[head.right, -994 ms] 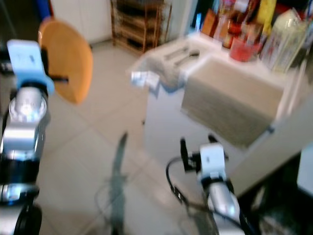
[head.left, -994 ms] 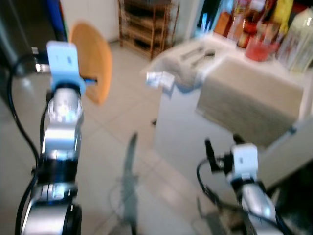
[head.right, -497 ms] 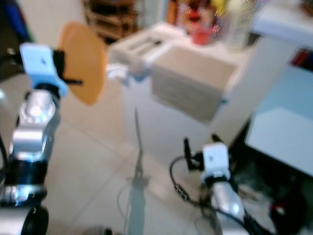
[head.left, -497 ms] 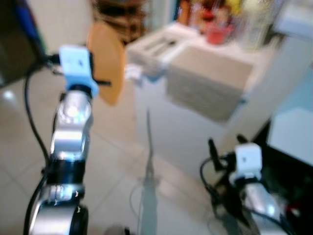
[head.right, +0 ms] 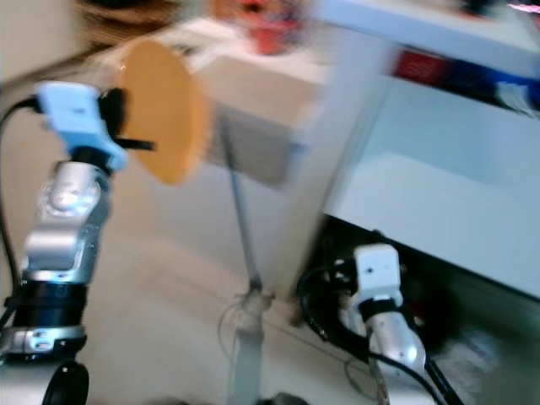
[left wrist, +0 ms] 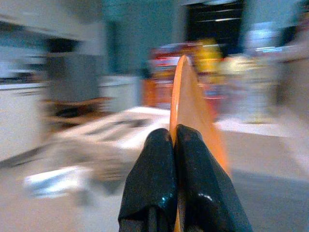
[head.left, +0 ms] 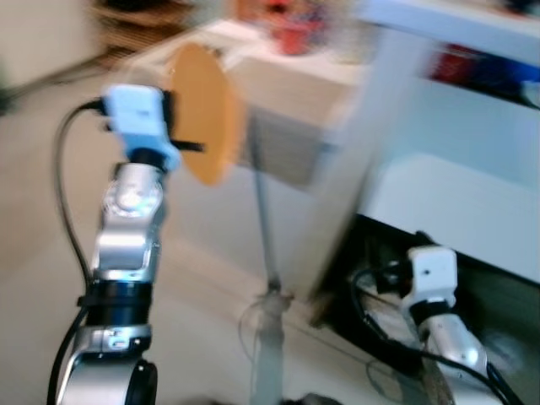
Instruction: Setting the table
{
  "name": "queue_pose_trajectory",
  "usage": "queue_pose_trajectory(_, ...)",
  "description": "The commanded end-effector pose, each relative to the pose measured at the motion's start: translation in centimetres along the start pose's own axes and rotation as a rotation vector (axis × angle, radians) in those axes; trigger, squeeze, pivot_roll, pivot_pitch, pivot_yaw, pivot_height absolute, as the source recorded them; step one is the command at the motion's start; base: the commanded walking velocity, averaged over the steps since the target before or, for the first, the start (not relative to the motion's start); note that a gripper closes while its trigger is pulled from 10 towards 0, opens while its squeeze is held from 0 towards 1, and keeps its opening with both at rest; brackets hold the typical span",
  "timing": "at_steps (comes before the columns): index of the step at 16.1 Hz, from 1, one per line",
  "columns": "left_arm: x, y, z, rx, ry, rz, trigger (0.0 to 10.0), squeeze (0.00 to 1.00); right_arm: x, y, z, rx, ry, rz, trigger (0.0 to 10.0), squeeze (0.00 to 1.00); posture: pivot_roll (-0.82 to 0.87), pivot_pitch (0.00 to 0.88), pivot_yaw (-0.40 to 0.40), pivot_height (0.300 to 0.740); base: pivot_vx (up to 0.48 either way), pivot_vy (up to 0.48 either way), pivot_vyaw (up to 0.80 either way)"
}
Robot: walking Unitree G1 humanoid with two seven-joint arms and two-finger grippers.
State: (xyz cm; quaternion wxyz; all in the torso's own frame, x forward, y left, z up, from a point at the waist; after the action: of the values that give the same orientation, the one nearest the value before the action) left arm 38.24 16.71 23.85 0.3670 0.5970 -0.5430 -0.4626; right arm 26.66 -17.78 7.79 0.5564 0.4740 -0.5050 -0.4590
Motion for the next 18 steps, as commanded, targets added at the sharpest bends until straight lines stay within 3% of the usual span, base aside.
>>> queue_pose_trajectory(1, -0.3, 2.4, -0.1, 0.100, -0.002, -0.005, 0.0, 0.00, -0.2, 0.1, 0.0, 0.006, 0.007, -0.016, 10.0, 0.00, -0.04, 0.000, -0.047, 0.740, 0.000, -0.458, -0.68)
queue_pose_trajectory(4, -0.2, 2.5, 0.0, 0.110, -0.005, -0.006, 0.0, 0.00, -0.4, 0.3, 0.0, 0.014, 0.019, -0.015, 10.0, 0.00, -0.04, 0.000, -0.049, 0.740, 0.120, -0.403, 0.00)
queue_pose_trajectory(6, -0.2, 2.6, 0.0, 0.113, -0.005, -0.004, 0.0, 0.00, -0.4, 0.3, 0.0, 0.015, 0.019, -0.011, 10.0, 0.00, -0.04, 0.000, -0.050, 0.740, 0.360, 0.000, 0.00)
queue_pose_trajectory(18, 0.6, 3.6, -0.3, 0.157, -0.035, -0.019, 0.0, 0.00, -0.4, 0.1, -0.3, 0.020, 0.012, -0.008, 10.0, 0.00, -0.04, 0.000, -0.041, 0.740, 0.000, 0.000, 0.00)
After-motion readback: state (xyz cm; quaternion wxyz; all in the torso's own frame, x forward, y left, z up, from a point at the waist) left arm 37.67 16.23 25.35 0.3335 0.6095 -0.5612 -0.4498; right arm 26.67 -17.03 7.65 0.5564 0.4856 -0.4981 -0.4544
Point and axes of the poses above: a point about 5 cm out from each wrist's last joint towards the gripper, its own z axis pointing back from the gripper into the wrist, its own y axis along the axis of the wrist's last joint, x = y × z, the point moved 4 cm from there along -z, pointing out of the wrist towards the gripper, and after that the axes turned 3 degrees about -z, right-handed, at the moved point
